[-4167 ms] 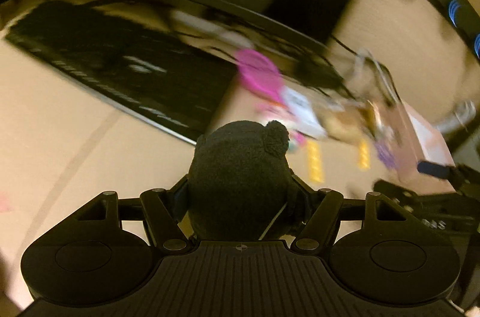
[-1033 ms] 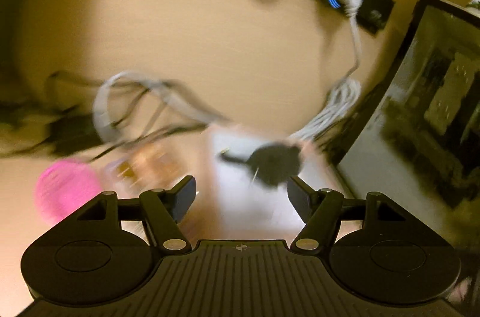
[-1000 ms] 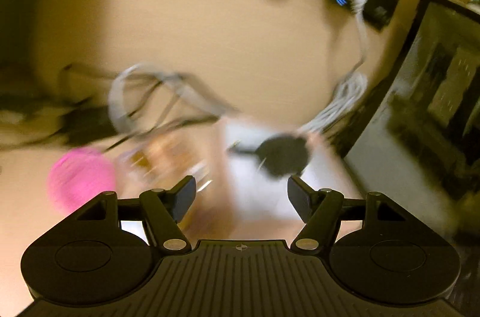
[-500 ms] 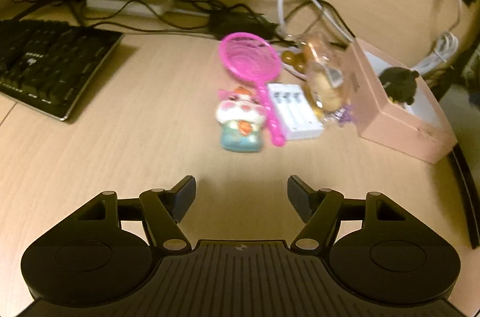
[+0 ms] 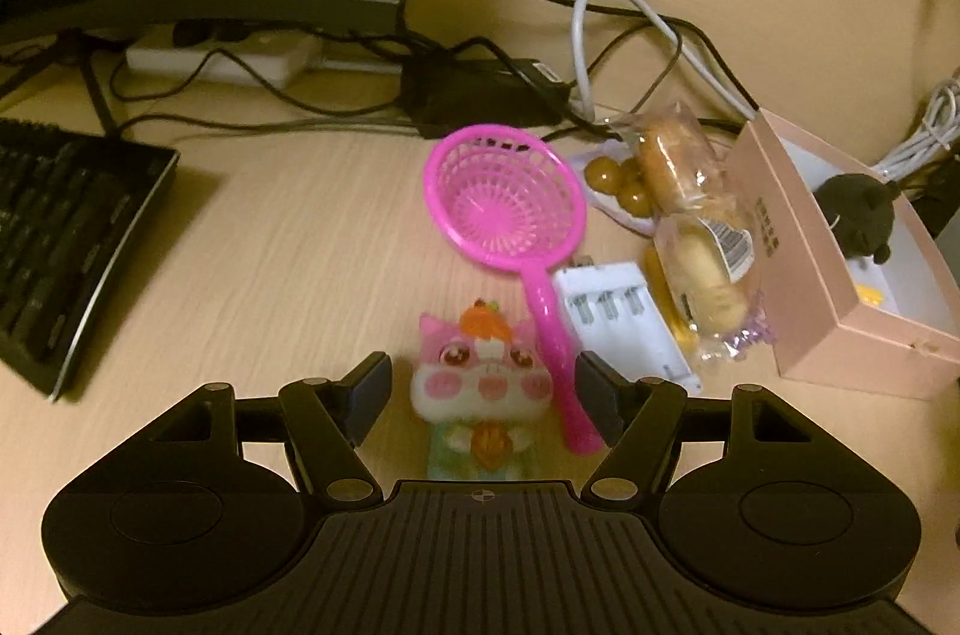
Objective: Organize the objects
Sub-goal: 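Carry the plush toy into the pink box with the left gripper while the right gripper drops the brick in, then grasp the cat figurine with the left gripper while the right gripper grasps the white battery charger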
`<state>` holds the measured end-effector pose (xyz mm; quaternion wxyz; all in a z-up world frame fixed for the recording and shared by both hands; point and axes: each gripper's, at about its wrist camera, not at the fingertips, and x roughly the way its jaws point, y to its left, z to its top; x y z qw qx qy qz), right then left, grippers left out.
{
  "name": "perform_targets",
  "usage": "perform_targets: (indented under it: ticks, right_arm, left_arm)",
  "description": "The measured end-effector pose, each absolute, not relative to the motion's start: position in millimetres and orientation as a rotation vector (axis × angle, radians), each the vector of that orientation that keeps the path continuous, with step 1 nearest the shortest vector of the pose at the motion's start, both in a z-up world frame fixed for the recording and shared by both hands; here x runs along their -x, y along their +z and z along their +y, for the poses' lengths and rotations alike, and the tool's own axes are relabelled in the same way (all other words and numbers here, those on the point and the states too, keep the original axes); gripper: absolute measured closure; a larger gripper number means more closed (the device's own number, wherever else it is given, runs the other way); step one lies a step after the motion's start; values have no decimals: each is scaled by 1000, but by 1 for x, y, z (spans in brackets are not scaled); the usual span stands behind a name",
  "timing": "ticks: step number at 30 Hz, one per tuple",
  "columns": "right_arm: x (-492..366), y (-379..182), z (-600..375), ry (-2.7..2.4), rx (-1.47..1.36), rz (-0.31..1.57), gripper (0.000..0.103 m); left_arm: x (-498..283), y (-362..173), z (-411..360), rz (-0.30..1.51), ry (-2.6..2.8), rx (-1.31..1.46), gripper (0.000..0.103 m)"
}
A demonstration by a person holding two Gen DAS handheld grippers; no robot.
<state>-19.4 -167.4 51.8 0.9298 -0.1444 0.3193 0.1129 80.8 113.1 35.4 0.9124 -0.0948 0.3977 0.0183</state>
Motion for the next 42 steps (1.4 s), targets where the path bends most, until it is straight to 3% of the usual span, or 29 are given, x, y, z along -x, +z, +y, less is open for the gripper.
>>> perform_targets:
  ticks: [1,2,17,21,30,33,37,39,42]
  right_arm:
    - [19,51,-166,237,291,666,0]
    - [18,51,-165,239,288,675,0]
    - [-19,35,-88,420,309,687,0]
    - [-43,20,-53,473,322,718,19]
    - [-94,-4,-11,482,248,797,21]
    - [-93,-3,-11,495,237,814,41]
    - [-80,3,-22,505,211,824,45]
    - [-71,5,-31,502,205,838,55]
    - [-50,6,-49,489,224,835,57]
  left_arm:
    - [-80,35,114,814,28,200,45]
    - [-79,36,116,809,19,209,50]
    - [30,51,158,878,9,463,52]
    - [53,53,175,876,58,490,52]
    - [81,63,196,846,120,524,52]
    - [82,63,195,851,109,525,52]
    - [72,63,186,861,81,515,52]
    - [65,62,179,868,53,507,52]
    - [54,59,165,884,5,489,52]
